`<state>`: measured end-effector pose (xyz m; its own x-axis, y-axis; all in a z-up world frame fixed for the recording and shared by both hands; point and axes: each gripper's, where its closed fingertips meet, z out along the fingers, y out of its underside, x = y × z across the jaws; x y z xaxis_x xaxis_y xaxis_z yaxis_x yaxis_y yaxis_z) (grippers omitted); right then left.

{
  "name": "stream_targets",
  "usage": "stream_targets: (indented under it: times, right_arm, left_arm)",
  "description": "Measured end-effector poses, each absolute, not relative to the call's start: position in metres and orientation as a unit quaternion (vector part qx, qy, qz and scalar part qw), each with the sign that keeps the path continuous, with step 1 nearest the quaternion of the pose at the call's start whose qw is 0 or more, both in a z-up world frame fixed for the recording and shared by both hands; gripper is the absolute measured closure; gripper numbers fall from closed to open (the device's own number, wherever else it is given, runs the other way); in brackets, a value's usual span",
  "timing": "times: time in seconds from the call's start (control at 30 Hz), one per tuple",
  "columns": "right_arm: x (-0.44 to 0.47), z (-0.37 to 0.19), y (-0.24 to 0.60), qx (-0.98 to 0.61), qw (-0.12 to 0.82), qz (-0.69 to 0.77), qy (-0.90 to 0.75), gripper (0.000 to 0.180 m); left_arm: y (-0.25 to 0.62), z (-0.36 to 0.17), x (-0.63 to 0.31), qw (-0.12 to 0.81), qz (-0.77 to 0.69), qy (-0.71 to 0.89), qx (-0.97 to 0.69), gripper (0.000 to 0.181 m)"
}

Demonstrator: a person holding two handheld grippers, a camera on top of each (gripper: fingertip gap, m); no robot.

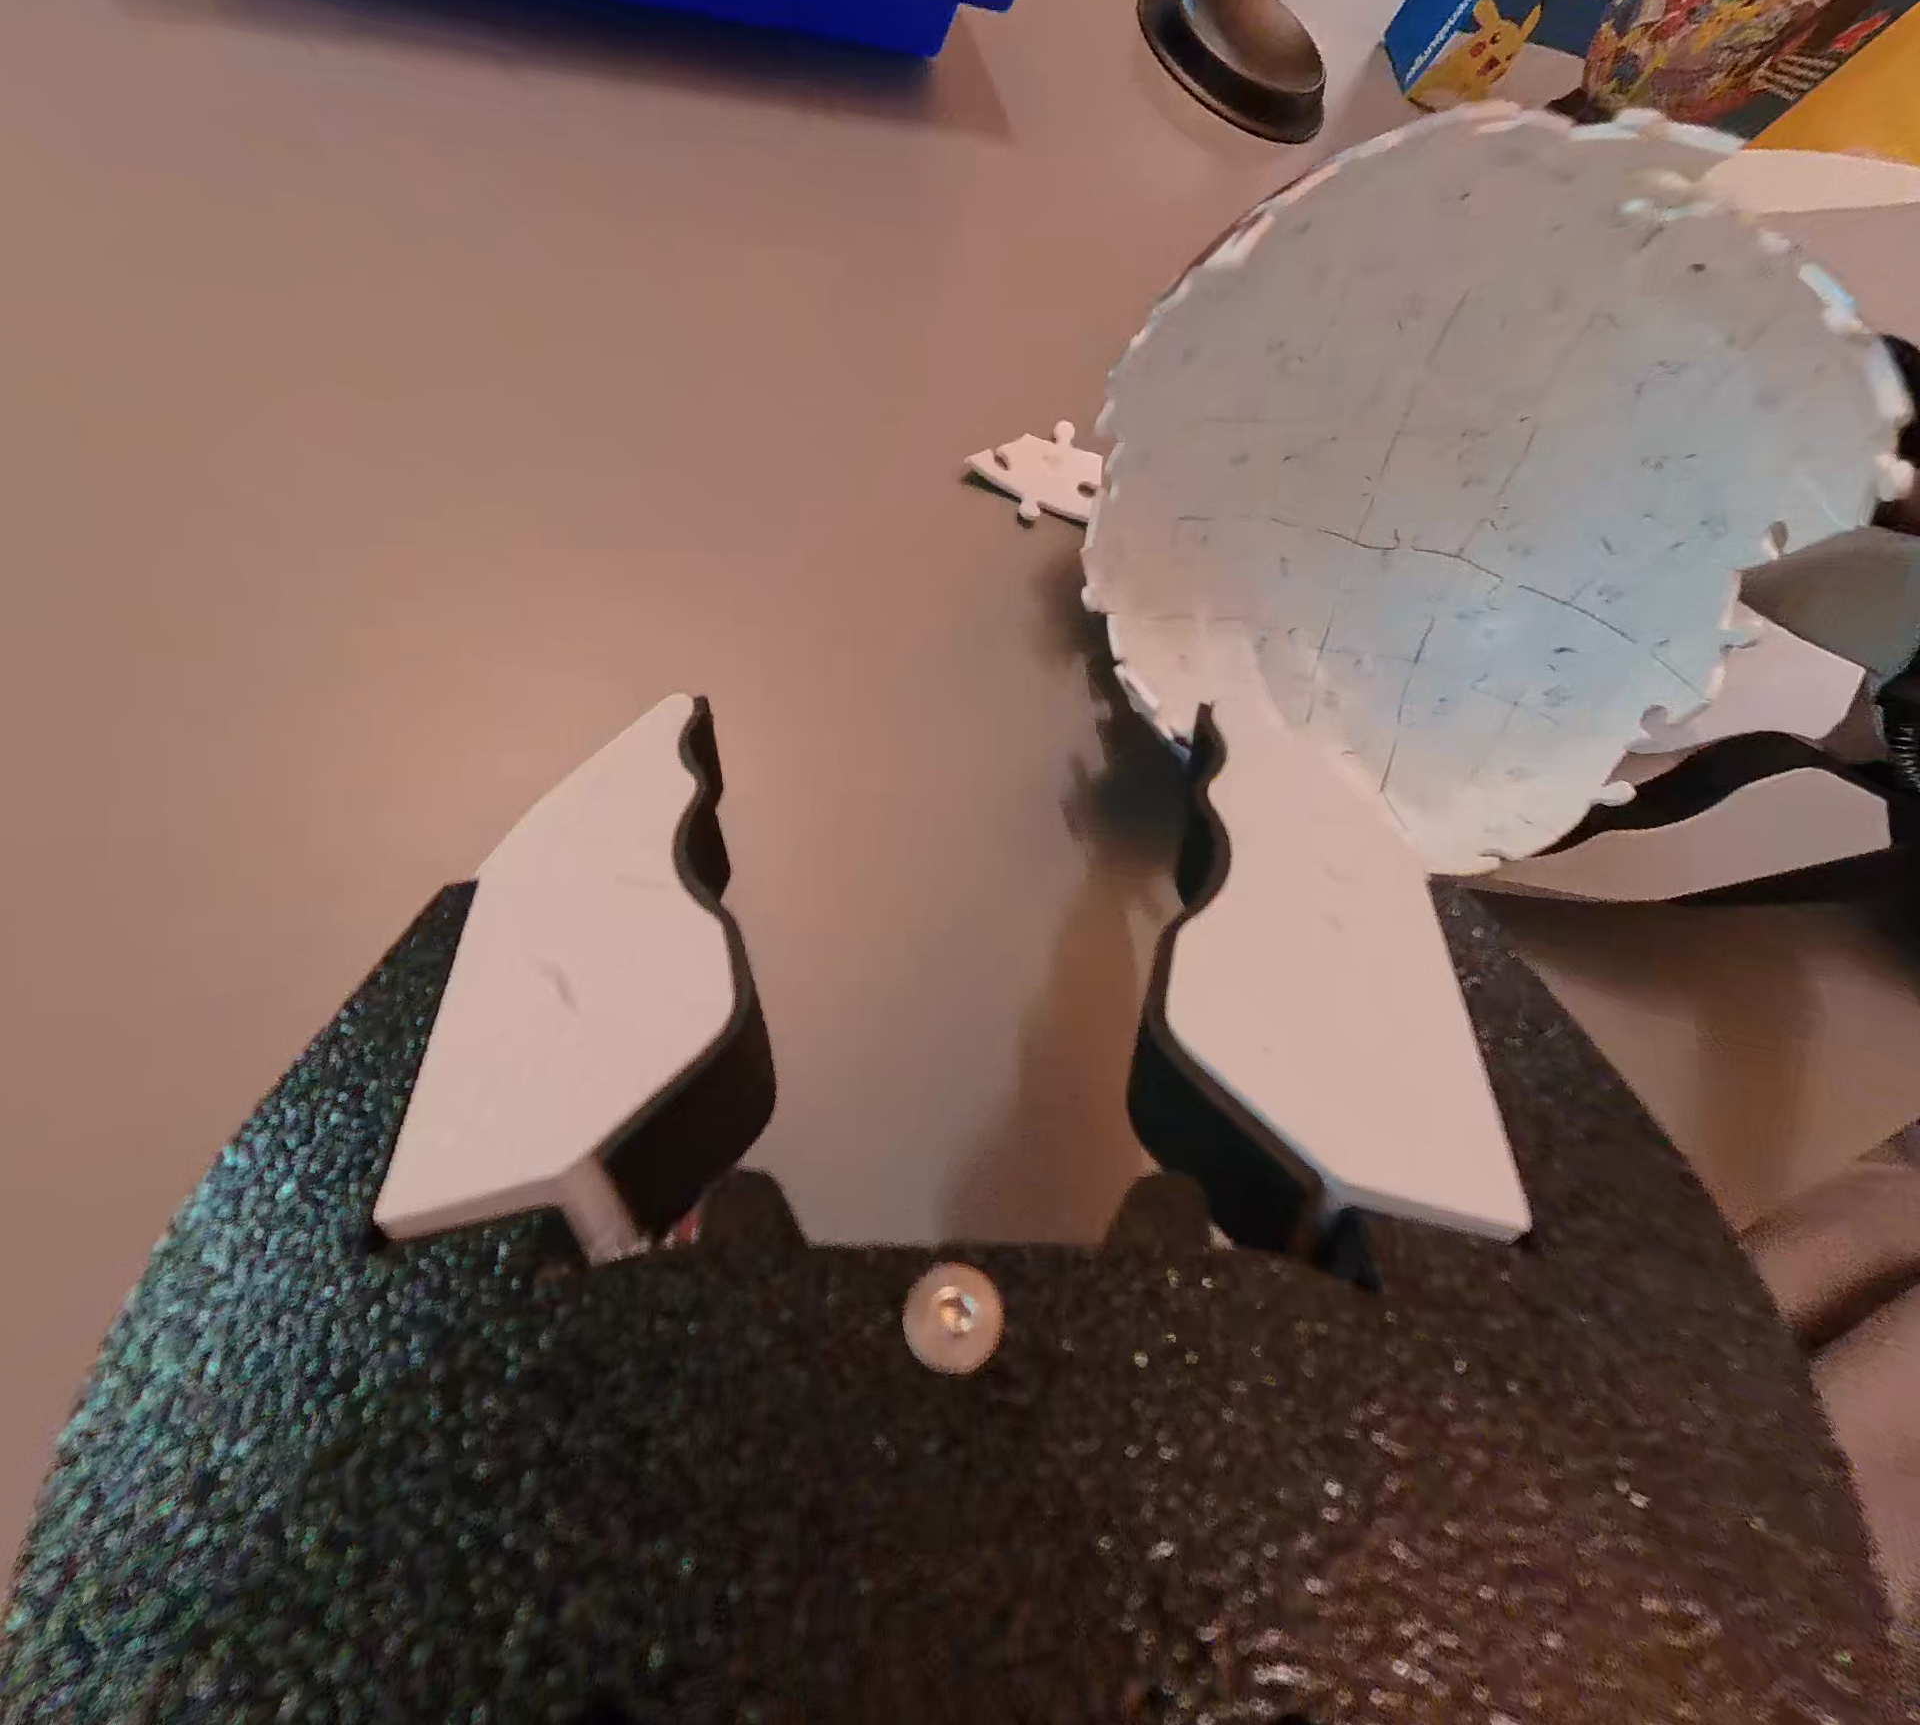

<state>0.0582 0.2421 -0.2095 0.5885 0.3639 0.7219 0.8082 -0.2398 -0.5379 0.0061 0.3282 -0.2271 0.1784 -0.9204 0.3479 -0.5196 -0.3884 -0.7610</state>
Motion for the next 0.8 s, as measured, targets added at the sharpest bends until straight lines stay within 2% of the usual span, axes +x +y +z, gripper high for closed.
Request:
stream_targets:
  times: [0.2, 0.37, 0.53, 0.63, 0.8]
  right_arm:
    - [0.054, -0.213, 0.223, -0.763, 0.499, -0.202, -0.357, 0.041]
    - [0.046, -0.215, 0.211, -0.763, 0.512, -0.182, -0.350, 0.059]
    - [0.049, -0.215, 0.210, -0.769, 0.519, -0.172, -0.332, 0.062]
    - [0.047, -0.214, 0.210, -0.766, 0.524, -0.175, -0.329, 0.063]
    - [0.046, -0.214, 0.212, -0.764, 0.524, -0.180, -0.332, 0.063]
  left_arm:
    - [0.318, -0.222, 0.010, 0.239, -0.438, 0.513, -0.698, 0.099]
    - [0.308, -0.202, 0.014, 0.242, -0.496, 0.515, -0.656, 0.101]
    - [0.308, -0.184, 0.016, 0.258, -0.517, 0.494, -0.650, 0.103]
    - [0.316, -0.173, 0.008, 0.266, -0.520, 0.451, -0.675, 0.097]
    - [0.317, -0.183, -0.005, 0.257, -0.445, 0.468, -0.719, 0.113]
